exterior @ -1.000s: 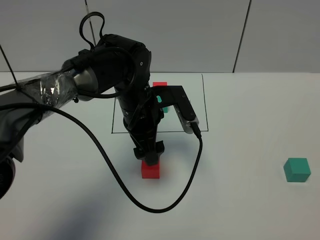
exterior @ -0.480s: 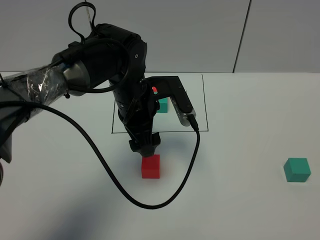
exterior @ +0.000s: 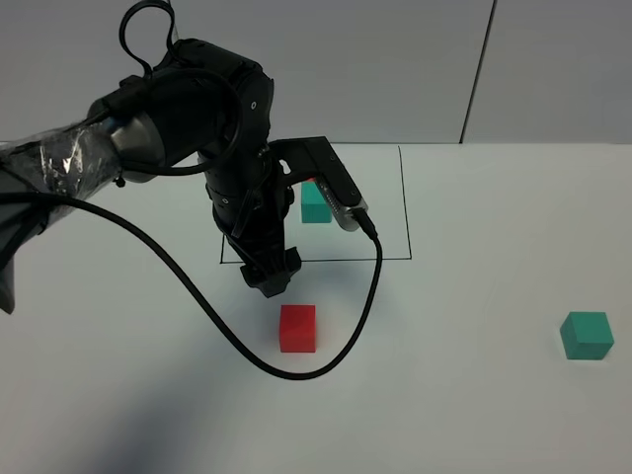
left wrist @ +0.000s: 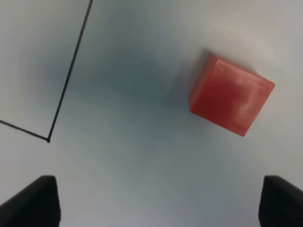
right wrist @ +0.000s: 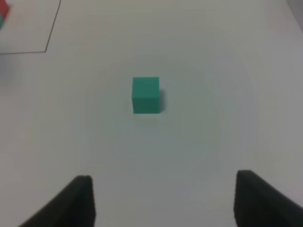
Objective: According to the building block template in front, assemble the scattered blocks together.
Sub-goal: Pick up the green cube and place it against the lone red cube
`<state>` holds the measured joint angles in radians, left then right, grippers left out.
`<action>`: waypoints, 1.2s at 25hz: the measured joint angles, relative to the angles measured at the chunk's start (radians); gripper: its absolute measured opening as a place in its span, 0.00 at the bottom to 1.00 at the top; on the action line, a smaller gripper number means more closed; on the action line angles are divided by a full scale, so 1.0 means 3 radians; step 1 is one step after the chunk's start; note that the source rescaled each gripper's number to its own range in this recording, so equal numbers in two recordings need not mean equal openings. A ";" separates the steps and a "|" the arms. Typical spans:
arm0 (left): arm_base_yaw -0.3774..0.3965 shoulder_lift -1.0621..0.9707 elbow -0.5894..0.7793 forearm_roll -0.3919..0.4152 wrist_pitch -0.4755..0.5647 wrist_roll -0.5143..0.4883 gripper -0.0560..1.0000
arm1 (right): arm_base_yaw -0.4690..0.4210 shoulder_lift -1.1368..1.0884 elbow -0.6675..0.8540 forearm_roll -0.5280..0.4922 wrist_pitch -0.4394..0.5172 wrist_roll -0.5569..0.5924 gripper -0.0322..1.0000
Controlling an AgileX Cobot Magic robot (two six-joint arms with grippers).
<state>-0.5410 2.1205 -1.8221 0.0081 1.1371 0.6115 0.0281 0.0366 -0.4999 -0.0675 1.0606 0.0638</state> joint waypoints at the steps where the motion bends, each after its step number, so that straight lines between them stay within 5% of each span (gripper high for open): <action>1: 0.0000 0.0000 0.0000 0.0024 0.0000 -0.0040 0.90 | 0.0000 0.0000 0.0000 0.0000 0.0000 0.0000 0.60; 17: 0.0165 -0.0011 0.0000 0.0386 0.0000 -0.0515 0.87 | 0.0000 0.0000 0.0000 0.0000 0.0000 0.0000 0.60; 30: 0.0668 -0.0460 0.0002 -0.0366 0.0007 -0.0585 0.86 | 0.0000 0.0000 0.0000 0.0000 0.0000 0.0000 0.60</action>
<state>-0.3407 1.9826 -1.8213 -0.1017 1.1392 0.4360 0.0281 0.0366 -0.4999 -0.0675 1.0606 0.0638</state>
